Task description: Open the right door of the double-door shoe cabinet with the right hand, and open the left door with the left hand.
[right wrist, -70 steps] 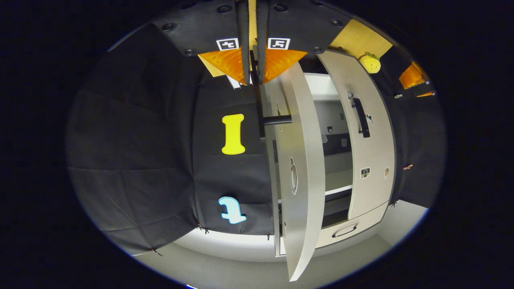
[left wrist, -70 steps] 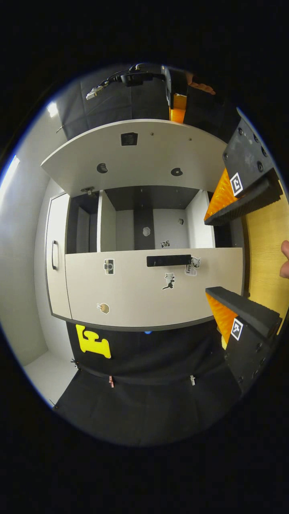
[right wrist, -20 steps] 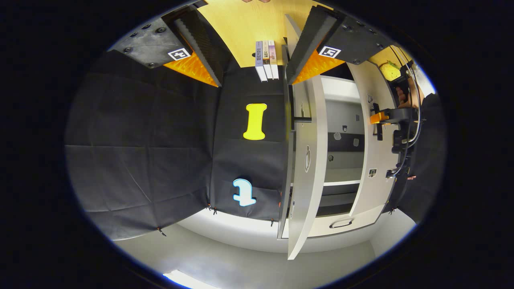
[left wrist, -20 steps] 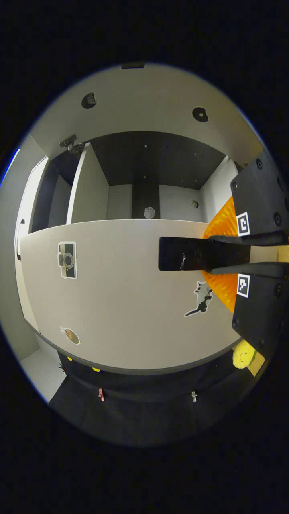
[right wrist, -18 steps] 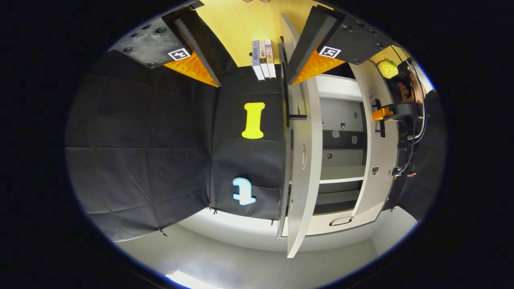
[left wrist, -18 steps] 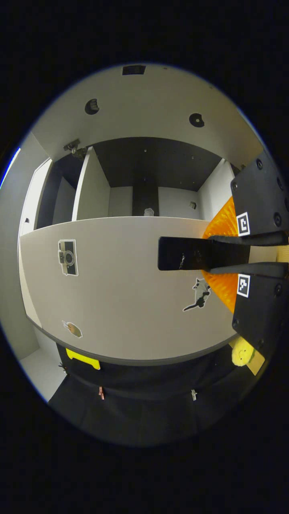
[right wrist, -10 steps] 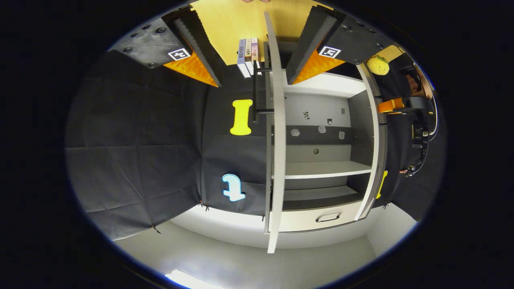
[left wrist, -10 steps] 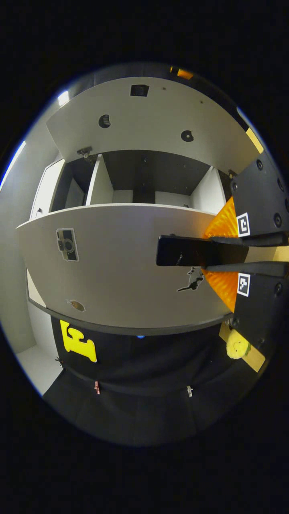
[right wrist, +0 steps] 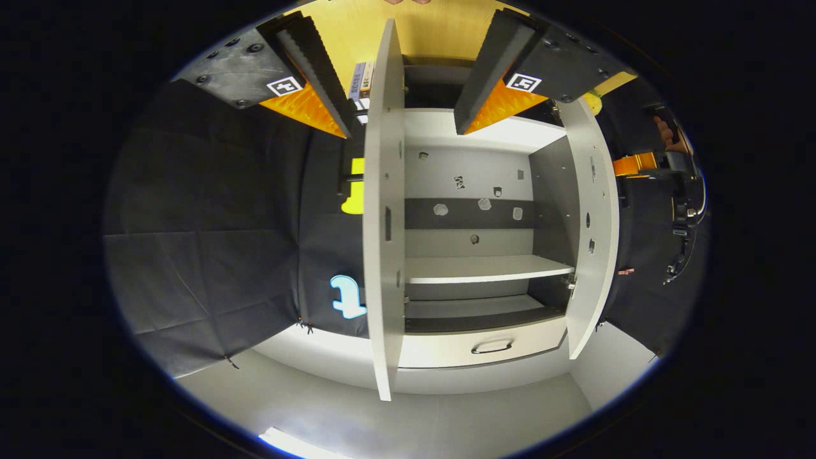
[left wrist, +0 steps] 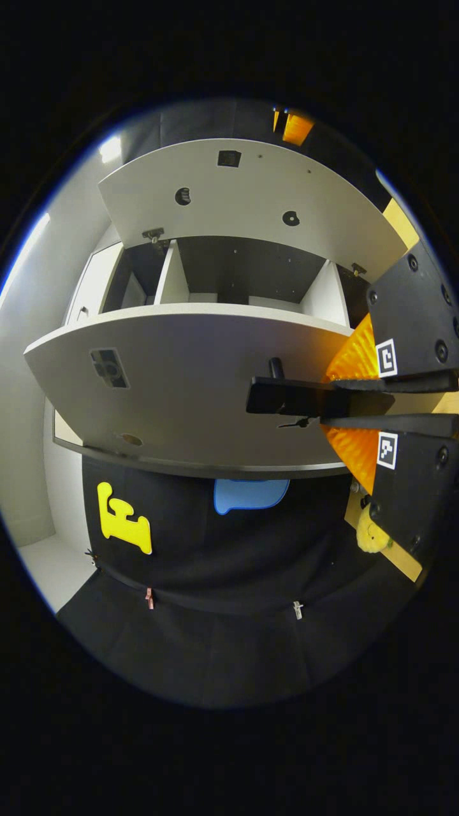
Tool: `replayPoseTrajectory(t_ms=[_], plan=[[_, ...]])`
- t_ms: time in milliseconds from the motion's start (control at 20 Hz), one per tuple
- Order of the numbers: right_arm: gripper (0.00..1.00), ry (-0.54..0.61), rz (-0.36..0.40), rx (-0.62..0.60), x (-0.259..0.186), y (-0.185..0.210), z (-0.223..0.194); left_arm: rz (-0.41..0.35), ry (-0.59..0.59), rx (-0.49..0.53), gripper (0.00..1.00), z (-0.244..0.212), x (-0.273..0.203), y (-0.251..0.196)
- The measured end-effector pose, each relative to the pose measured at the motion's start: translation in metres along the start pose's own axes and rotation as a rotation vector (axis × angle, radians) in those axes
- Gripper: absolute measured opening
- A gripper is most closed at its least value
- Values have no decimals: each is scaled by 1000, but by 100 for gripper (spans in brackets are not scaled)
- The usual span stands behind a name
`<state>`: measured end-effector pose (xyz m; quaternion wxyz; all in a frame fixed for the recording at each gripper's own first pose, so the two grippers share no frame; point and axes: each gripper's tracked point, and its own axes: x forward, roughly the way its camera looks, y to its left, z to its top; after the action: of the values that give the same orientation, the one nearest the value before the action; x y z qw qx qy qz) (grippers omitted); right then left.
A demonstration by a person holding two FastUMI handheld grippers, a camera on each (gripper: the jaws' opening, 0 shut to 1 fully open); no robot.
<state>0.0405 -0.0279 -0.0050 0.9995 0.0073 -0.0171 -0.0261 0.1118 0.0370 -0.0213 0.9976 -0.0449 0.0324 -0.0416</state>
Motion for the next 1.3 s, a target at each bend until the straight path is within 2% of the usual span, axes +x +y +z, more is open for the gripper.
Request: replayPoseTrajectory(t_ms=[450, 600, 800, 1000, 1100, 1150, 1300], plan=[[99, 6, 39, -15, 2, 34, -6, -18, -13, -4, 16, 0, -7, 11], [99, 13, 46, -16, 3, 39, -9, -32, -22, -38, 16, 1, -11, 16], [99, 15, 48, -11, 6, 45, -9, -3, -25, -27, 15, 2, -11, 24], [99, 24, 49, -10, 12, 50, -10, 66, -44, -28, 11, 6, -11, 46], [99, 31, 57, -10, 11, 55, -16, 44, -58, -34, 0, 9, -7, 47], [99, 34, 60, -9, 10, 57, -17, 27, -63, -31, 5, 10, -7, 45], [99, 40, 65, -4, 12, 61, -18, -5, -70, -13, 5, 10, -6, 48]])
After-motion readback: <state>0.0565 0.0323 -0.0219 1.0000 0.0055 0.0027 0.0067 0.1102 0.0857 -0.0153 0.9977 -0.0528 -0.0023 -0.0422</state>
